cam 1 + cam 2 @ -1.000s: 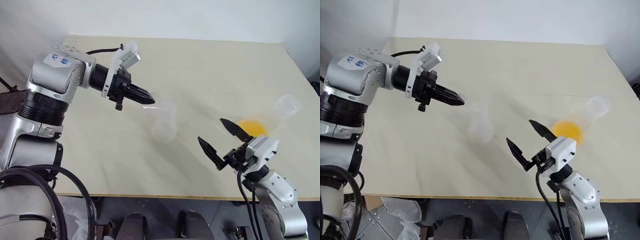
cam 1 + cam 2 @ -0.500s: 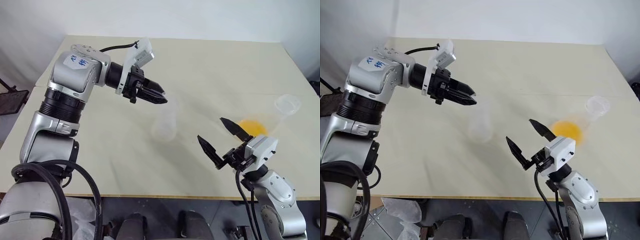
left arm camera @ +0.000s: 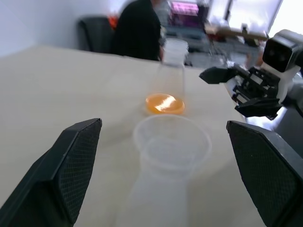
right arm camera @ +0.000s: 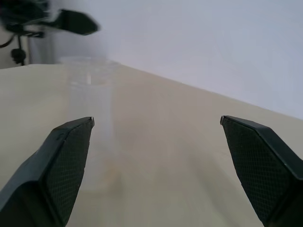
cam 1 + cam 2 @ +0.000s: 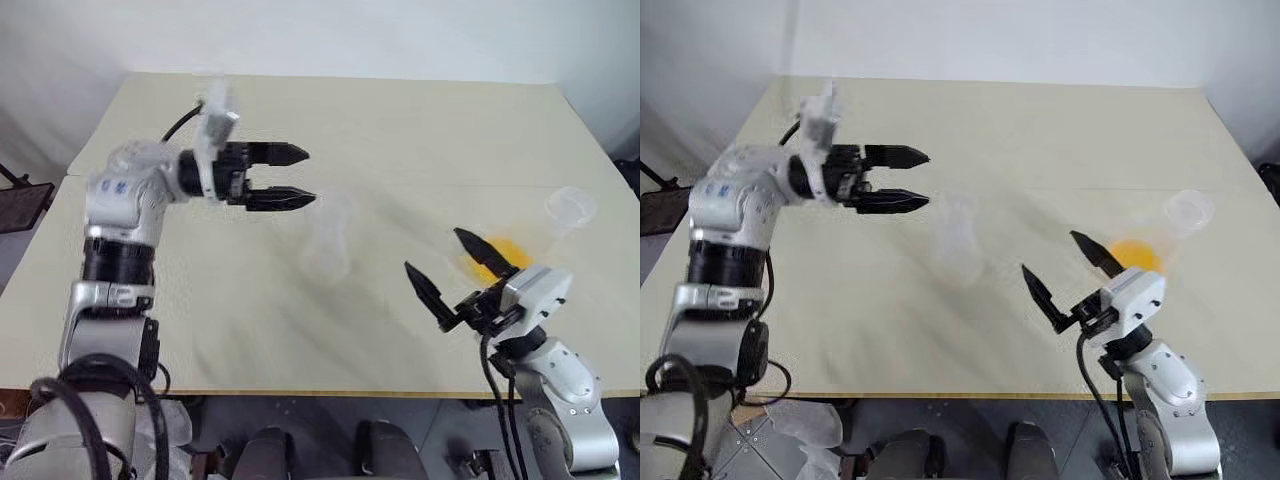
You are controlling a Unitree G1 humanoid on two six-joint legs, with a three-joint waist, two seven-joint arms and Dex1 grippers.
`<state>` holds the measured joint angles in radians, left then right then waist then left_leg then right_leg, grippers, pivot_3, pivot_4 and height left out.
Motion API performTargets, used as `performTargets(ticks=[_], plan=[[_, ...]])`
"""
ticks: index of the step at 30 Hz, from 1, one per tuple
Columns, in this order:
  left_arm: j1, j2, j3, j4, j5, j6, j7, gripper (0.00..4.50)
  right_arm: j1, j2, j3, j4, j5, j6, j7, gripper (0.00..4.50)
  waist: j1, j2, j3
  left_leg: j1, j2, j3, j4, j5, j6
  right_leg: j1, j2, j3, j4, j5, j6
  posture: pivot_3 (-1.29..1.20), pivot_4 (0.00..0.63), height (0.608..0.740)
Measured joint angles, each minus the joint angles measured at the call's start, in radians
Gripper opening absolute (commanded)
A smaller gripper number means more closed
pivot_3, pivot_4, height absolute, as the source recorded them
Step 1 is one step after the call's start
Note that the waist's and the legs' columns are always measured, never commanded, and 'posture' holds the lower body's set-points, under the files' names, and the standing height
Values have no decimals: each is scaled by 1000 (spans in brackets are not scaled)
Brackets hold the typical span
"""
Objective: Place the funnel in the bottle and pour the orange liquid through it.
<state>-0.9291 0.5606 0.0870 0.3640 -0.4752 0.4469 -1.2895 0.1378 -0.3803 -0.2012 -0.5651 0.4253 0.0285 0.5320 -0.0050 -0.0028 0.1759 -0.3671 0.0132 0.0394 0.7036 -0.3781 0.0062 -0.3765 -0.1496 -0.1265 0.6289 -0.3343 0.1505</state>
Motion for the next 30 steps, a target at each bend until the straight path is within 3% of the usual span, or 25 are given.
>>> performTargets(ticks=[7, 9, 14, 21, 30], plan=[[295, -8, 64, -120, -6, -217, 0, 4482, 122, -39, -164, -23, 76, 32, -10, 4500, 5, 0, 0, 0, -1, 1, 0, 0, 0, 1, 0, 0, 0, 0, 0, 0, 150, 740], [336, -51, 77, -126, -10, -260, 17, 4482, 173, -33, -236, -21, 101, 33, -23, 4500, 12, 0, 0, -1, -1, 1, 2, 0, 0, 2, 0, -1, 0, 0, 0, 0, 150, 740], [343, -81, 82, -123, -12, -357, 29, 4482, 273, -16, -358, -21, 140, 20, -26, 4500, 13, 0, 0, 0, 0, 5, 2, 0, 0, 2, 0, 0, 0, 0, 0, 0, 150, 740], [345, -109, 51, -126, -14, -370, 24, 4482, 263, -4, -483, 38, 196, 52, -118, 4500, 4, 1, 0, 1, 0, 7, 2, 0, 0, 2, 0, 3, 0, 0, 0, 0, 150, 740], [377, -112, 47, -234, -55, -288, 43, 4482, 140, -171, -483, 112, 255, 228, -130, 4500, 3, 2, -1, 4, 0, 6, 1, 0, 0, 2, 0, 7, 0, 0, 0, 0, 150, 740]])
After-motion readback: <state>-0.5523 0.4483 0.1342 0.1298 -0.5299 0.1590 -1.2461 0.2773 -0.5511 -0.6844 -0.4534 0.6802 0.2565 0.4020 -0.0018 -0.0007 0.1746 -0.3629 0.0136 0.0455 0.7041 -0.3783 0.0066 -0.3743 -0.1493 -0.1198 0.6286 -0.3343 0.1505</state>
